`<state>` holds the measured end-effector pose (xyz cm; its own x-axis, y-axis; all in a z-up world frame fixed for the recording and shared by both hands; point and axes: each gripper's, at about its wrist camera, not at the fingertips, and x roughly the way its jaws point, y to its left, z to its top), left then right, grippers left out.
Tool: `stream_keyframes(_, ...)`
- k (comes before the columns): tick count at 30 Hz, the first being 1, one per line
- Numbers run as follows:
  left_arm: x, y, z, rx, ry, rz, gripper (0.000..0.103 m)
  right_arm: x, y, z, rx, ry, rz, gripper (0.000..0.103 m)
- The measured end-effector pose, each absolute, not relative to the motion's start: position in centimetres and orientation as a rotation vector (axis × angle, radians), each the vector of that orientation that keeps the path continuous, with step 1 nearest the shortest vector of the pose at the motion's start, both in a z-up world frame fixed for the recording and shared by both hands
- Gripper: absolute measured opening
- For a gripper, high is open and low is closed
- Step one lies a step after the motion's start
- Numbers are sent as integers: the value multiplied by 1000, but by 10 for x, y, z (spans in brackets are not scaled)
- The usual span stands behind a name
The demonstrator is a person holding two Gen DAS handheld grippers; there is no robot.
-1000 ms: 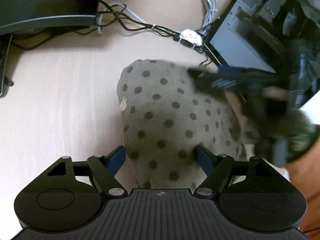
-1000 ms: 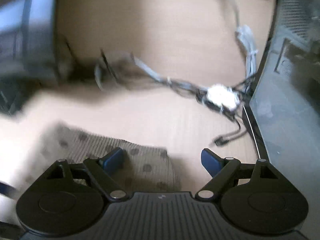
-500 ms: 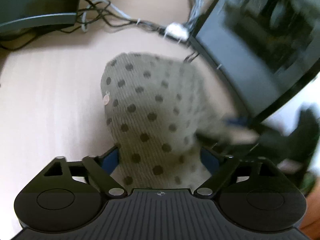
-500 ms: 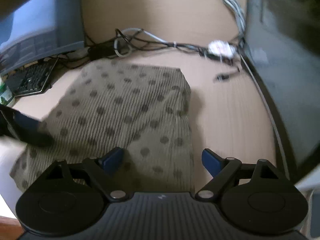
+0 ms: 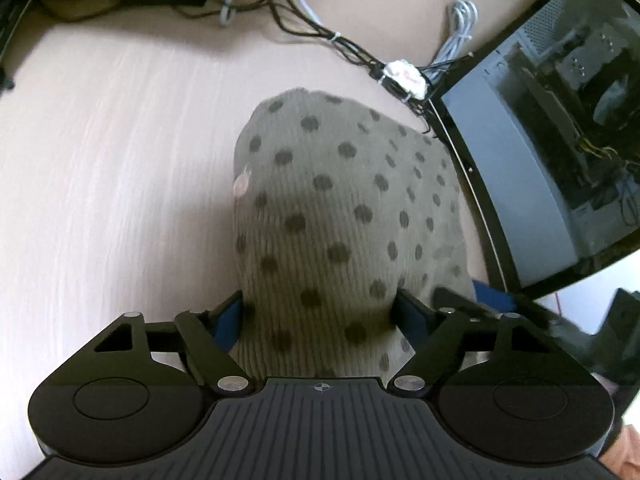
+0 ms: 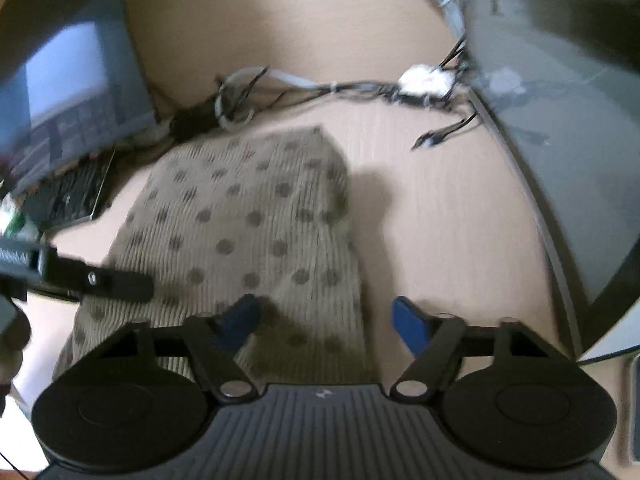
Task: Fold clothes
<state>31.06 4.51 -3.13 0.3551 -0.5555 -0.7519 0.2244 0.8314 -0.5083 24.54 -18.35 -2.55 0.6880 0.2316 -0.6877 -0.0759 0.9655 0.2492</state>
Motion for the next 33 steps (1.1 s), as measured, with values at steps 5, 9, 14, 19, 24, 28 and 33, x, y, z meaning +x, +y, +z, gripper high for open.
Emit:
stream_keyframes(5, 301, 61, -33, -364, 1087, -504, 72, 254, -135, -27, 114, 770, 262, 52)
stream_keyframes(9, 289, 110, -29, -369, 1059, -406, 72, 277, -79, -29, 90, 759, 390, 52)
stream_keyframes(14, 273, 202, -21, -435, 1024, -231, 72, 304, 16, -29, 25, 754, 553, 54)
stream_keyframes(19, 265, 266, -13, -492, 985, -112, 72, 328, 85, -28, -48, 746, 633, 56)
stream_keyframes(24, 272, 271, -2, -423, 973, -191, 72, 330, 73, -27, -61, 743, 559, 63)
stream_keyframes(28, 272, 281, 32, -370, 870, -309, 77, 324, 57, -26, -55, 755, 513, 63)
stream_keyframes(33, 318, 288, 49, -337, 732, -367, 75, 313, 55, -23, -126, 728, 488, 68)
